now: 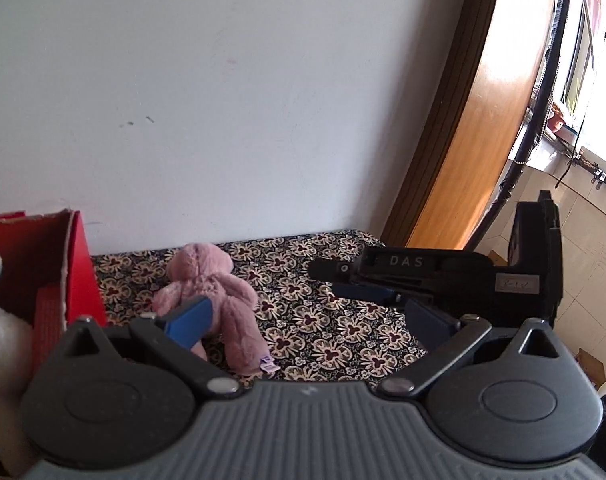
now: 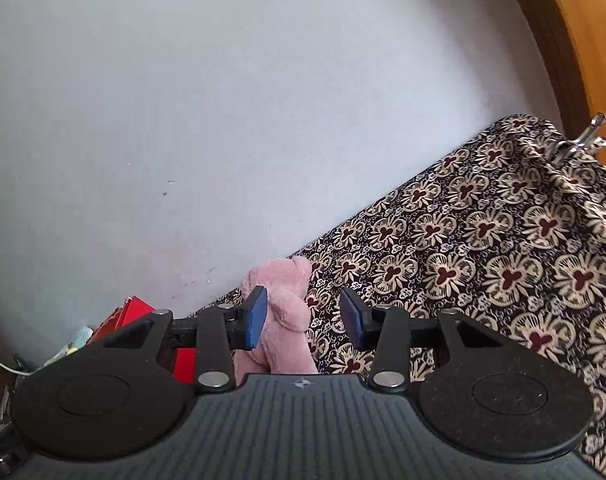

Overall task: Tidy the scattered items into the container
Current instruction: 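Move both grippers from the box to the pink teddy bear on the bedspread, then close the right gripper on the pink teddy's head while the left gripper clamps its body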

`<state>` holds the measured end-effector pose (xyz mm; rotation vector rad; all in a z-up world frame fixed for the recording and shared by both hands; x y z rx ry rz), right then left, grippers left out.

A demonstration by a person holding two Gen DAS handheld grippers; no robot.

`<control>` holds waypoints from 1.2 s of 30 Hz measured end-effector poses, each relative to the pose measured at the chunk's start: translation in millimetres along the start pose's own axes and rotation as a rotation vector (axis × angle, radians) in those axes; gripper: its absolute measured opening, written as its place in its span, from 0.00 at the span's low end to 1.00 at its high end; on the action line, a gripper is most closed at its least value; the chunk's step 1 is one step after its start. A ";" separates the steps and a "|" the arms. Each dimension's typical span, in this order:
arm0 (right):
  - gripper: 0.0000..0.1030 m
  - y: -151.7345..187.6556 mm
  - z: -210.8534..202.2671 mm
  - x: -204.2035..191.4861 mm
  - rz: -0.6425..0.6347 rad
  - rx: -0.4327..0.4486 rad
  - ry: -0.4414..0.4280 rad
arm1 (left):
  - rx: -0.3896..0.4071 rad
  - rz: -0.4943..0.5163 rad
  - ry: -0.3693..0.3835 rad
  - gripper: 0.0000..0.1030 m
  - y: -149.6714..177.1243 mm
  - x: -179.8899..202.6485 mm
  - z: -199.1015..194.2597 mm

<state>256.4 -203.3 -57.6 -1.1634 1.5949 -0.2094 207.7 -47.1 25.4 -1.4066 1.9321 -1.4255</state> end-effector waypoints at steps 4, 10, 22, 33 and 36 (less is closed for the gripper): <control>0.43 -12.4 52.8 -2.0 -0.006 -0.159 -0.079 | -0.082 -0.064 0.001 0.99 -5.1 -16.9 31.8; 0.47 -29.0 92.3 1.1 -0.021 -0.341 -0.099 | -0.174 -0.144 -0.147 0.99 -14.2 -51.7 61.6; 0.47 -46.5 107.5 5.3 -0.047 -0.535 -0.067 | -0.333 -0.484 -0.260 0.99 1.3 -114.2 104.3; 0.44 -24.2 124.4 6.9 0.017 -0.625 -0.023 | -0.439 -0.428 -0.268 0.97 7.4 -108.8 124.6; 0.39 -30.5 111.6 11.2 0.045 -0.602 -0.002 | -0.464 -0.440 -0.226 0.92 8.9 -108.4 132.2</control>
Point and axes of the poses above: each gripper's, at about its wrist camera, not at the fingertips, and z roughly the way its jaws point, x to its right, y to its underside, the point moved 3 cm from there along z, roughly the way its jaws point, and after that the axes turned 6 degrees about x, right-handed, at the moved point
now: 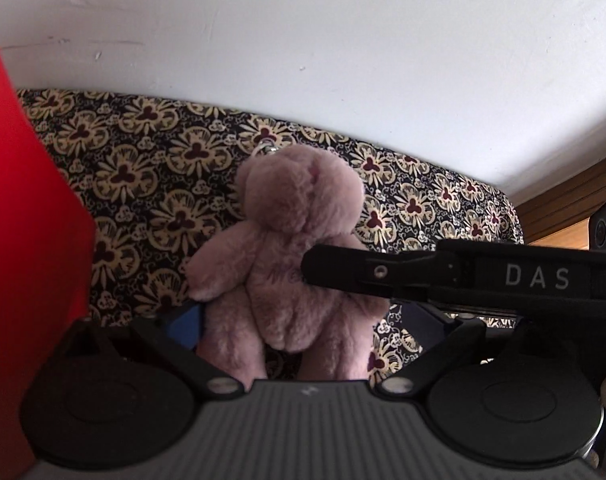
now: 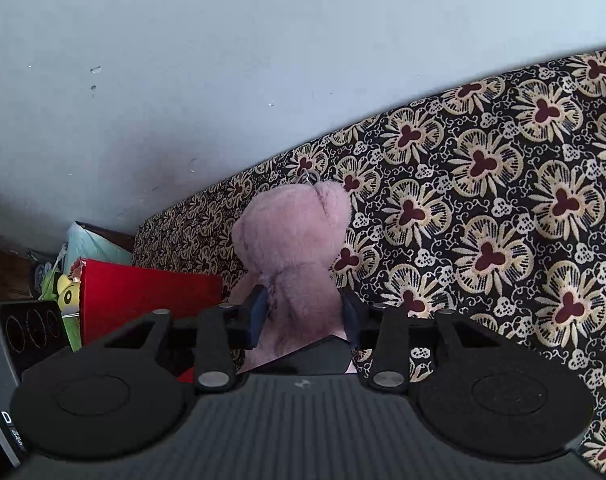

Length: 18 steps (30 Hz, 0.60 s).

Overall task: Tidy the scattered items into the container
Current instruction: 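Close the right gripper on the pink teddy's head while the left gripper clamps its body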

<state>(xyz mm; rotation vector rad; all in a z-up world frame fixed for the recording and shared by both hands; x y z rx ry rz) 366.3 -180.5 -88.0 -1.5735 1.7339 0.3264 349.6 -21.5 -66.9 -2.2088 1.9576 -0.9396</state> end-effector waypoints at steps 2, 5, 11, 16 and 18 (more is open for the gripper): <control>0.33 1.8 -10.9 4.9 0.027 0.021 -0.002 | -0.021 0.005 0.015 0.88 1.9 3.6 0.7; 0.22 6.5 -30.3 15.3 0.108 0.054 -0.027 | -0.055 0.013 0.056 0.78 5.5 9.7 -2.0; 0.21 21.1 -64.2 10.3 0.119 0.106 -0.005 | -0.058 0.082 0.075 0.77 9.8 35.9 -17.2; 0.21 23.9 -105.7 -15.8 0.064 0.185 -0.038 | 0.012 0.163 0.117 0.77 3.4 57.0 -55.4; 0.21 23.6 -118.6 -28.9 0.028 0.208 -0.051 | 0.054 0.202 0.122 0.77 0.7 63.1 -74.3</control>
Point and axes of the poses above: each gripper's, at about its wrist camera, not at the fingertips, and z roughly the way its jaws point, x to its right, y to its underside, the point moved 3 cm from there along z, roughly the way its jaws point, and after that the axes turned 6 degrees about x, right-handed, at the moved point
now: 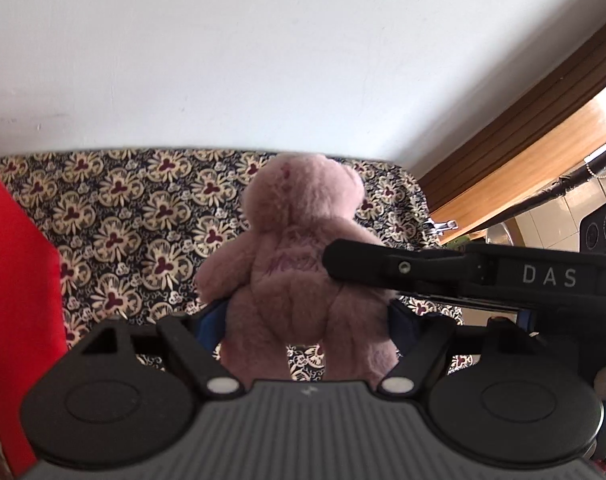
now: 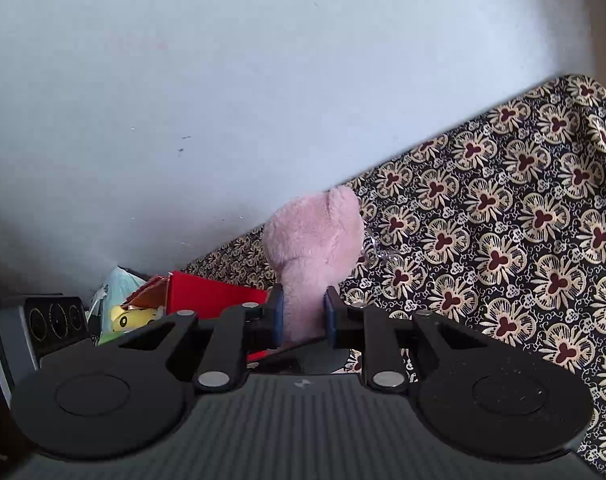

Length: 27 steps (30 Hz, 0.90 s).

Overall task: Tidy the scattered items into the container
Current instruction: 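Close the right gripper on the pink teddy's head while the left gripper clamps its body, then lift the pink teddy bear and carry it with both grippers to the red box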

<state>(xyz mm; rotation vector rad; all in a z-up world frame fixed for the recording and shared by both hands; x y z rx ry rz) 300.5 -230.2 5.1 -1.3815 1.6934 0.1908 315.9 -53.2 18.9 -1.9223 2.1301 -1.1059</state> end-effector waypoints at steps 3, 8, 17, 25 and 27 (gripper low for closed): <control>0.21 -1.0 -12.8 -21.3 -0.041 0.025 -0.031 | 0.061 0.058 -0.023 0.77 -5.3 7.3 -26.0; 0.21 6.2 -17.8 -59.0 -0.096 0.035 -0.122 | 0.147 0.080 -0.079 0.77 -4.1 -0.3 -72.5; 0.21 24.6 0.6 -122.7 -0.172 -0.018 -0.300 | 0.284 0.062 -0.240 0.77 7.1 -23.0 -155.9; 0.21 52.9 46.7 -178.4 -0.241 -0.106 -0.360 | 0.299 -0.041 -0.324 0.77 20.9 -75.1 -193.5; 0.21 65.3 60.5 -188.6 -0.241 -0.132 -0.351 | 0.270 -0.054 -0.338 0.77 25.2 -92.1 -195.8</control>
Point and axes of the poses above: each gripper's, at about its wrist camera, not at the fingertips, and z roughly the way its jaws point, x to its right, y to its underside, the point moved 3 cm from there along z, roughly the way its jaws point, and after that the axes turned 6 degrees about x, right-handed, at the moved point
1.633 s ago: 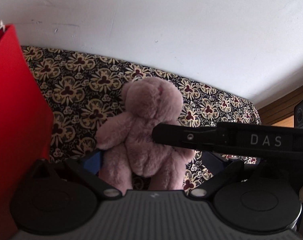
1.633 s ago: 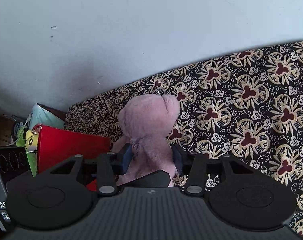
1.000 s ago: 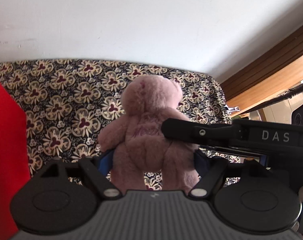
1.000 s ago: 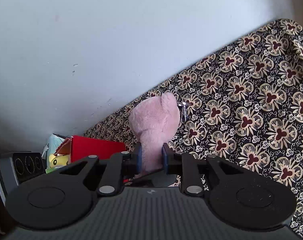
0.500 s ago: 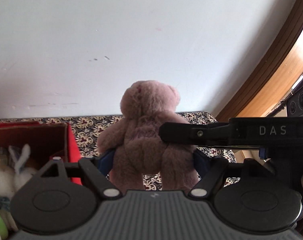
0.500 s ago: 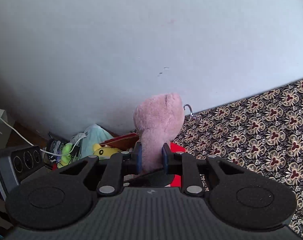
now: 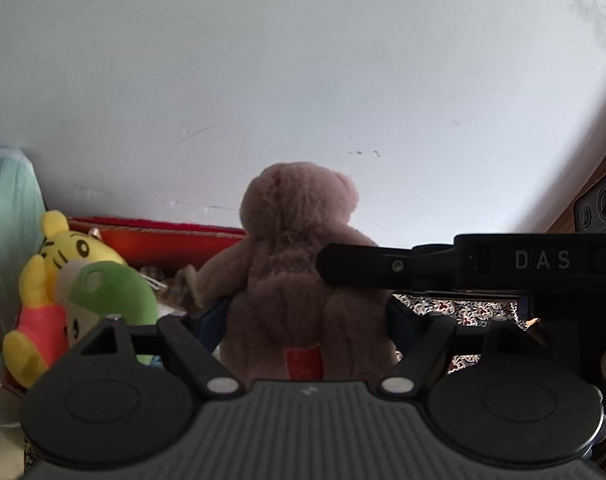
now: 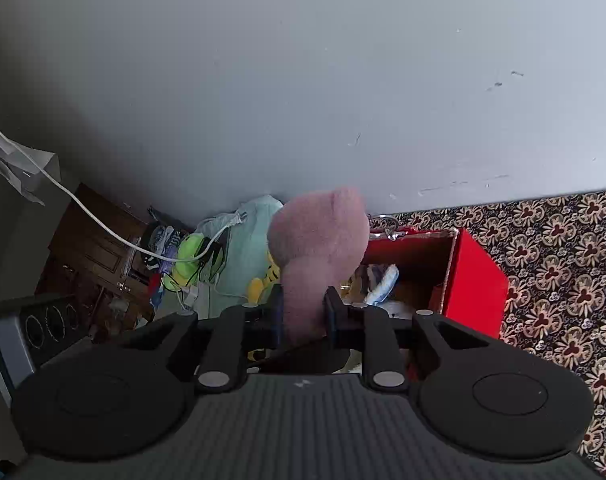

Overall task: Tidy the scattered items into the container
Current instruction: 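Lift the pink teddy bear and carry it with both grippers to the red box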

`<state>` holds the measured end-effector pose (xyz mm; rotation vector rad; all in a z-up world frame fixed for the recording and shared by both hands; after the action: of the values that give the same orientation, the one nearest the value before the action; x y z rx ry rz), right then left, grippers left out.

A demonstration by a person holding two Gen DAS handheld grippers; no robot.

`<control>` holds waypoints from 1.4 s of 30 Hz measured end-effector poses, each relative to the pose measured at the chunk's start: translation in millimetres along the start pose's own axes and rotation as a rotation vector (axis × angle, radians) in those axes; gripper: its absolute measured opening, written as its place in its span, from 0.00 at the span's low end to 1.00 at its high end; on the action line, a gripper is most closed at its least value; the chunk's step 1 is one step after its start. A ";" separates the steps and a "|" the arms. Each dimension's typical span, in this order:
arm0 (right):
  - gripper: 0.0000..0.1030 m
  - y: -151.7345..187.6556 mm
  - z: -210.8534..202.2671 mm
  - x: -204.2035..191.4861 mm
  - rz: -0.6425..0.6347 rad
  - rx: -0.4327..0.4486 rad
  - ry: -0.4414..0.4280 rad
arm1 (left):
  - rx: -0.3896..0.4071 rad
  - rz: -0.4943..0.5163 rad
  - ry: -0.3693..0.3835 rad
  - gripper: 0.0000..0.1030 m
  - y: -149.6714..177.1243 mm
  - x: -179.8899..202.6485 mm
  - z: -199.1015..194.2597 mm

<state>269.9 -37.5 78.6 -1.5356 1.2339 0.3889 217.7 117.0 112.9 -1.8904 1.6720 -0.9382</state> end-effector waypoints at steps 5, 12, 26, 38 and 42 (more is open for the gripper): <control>0.21 21.9 33.7 -8.7 0.001 -0.079 0.048 | -0.068 0.076 0.055 0.71 14.7 -15.7 2.7; 0.21 31.2 61.7 7.1 0.050 -0.115 0.141 | -0.104 0.127 0.087 0.76 20.2 -24.4 15.4; 0.25 36.4 68.7 16.4 0.111 -0.148 0.181 | -0.170 0.151 0.145 0.77 29.5 -37.6 43.3; 0.23 25.9 46.9 3.7 -0.067 -0.159 0.284 | -0.151 0.189 0.140 0.77 27.4 -37.8 37.2; 0.23 24.1 45.7 4.9 -0.067 -0.158 0.282 | -0.139 0.254 0.160 0.78 29.6 -27.7 30.5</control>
<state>267.4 2.3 45.4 -1.8086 1.3896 0.2345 219.1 136.0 65.9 -1.6705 2.0628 -0.9101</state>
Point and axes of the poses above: each gripper's, at about its wrist camera, not at the fingertips, and z roughly the way its jaws point, x to its right, y to its underside, the point moved 3 cm from there along z, roughly the way its jaws point, and after that the axes turned 6 degrees about x, right-handed, at the moved point
